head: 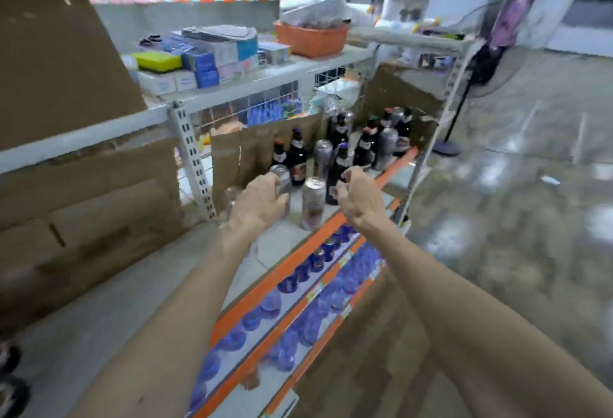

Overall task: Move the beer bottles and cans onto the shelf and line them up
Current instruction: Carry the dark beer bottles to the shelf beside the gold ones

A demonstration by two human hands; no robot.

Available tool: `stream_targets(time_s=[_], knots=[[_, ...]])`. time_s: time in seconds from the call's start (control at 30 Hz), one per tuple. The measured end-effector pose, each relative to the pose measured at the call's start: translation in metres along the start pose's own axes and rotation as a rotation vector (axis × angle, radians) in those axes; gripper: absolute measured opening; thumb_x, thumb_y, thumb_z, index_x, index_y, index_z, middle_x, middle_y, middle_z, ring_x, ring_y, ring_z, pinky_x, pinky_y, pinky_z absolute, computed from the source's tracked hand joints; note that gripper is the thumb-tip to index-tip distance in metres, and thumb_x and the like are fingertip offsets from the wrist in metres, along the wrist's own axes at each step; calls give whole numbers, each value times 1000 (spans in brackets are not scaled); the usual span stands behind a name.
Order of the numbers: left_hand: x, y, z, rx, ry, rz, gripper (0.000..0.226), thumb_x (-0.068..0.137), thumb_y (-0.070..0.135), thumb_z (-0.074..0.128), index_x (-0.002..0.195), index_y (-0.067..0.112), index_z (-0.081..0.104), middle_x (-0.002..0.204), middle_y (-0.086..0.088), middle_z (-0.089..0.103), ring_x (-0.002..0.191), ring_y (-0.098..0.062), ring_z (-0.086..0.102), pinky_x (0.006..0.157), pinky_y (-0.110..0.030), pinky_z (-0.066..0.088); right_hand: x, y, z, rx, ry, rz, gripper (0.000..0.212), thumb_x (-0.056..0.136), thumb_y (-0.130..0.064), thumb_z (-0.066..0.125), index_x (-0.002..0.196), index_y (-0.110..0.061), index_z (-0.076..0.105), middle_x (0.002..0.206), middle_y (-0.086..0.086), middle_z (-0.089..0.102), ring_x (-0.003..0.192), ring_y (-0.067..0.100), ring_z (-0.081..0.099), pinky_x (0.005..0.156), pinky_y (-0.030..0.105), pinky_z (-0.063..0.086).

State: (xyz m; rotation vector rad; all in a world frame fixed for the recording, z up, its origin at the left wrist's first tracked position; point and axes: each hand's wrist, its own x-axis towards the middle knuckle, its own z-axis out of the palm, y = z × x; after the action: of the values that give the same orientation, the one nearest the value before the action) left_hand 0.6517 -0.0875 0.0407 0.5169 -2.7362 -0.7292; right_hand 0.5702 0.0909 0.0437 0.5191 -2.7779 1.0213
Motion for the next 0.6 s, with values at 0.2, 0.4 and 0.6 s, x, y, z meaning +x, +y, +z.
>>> stream_targets(time_s=[0.2,0.4,0.6], knots=[[49,53,51,-6,-8,-53,34,92,33,62,122,18,60,123,-4,64,112,-26,62,94,-44,51,49,86,-33,-8,-6,58,20,100,-27,47,106,-8,52,102,12,63,90,32,57,72,38,44],[103,25,56,-52,76,-236,38,90,34,62,124,16,61,124,-6,66,115,-29,61,95,-39,48,105,103,-9,55,-96,31,21,98,-27,52,108,-9,51,102,10,63,93,31,60,81,46,51],[183,-29,61,-293,264,-461,49,82,26,76,125,6,61,123,-11,67,117,-27,60,100,-38,45,182,105,42,29,-221,-40,26,95,-26,57,107,-6,45,100,12,58,91,31,55,73,38,42]])
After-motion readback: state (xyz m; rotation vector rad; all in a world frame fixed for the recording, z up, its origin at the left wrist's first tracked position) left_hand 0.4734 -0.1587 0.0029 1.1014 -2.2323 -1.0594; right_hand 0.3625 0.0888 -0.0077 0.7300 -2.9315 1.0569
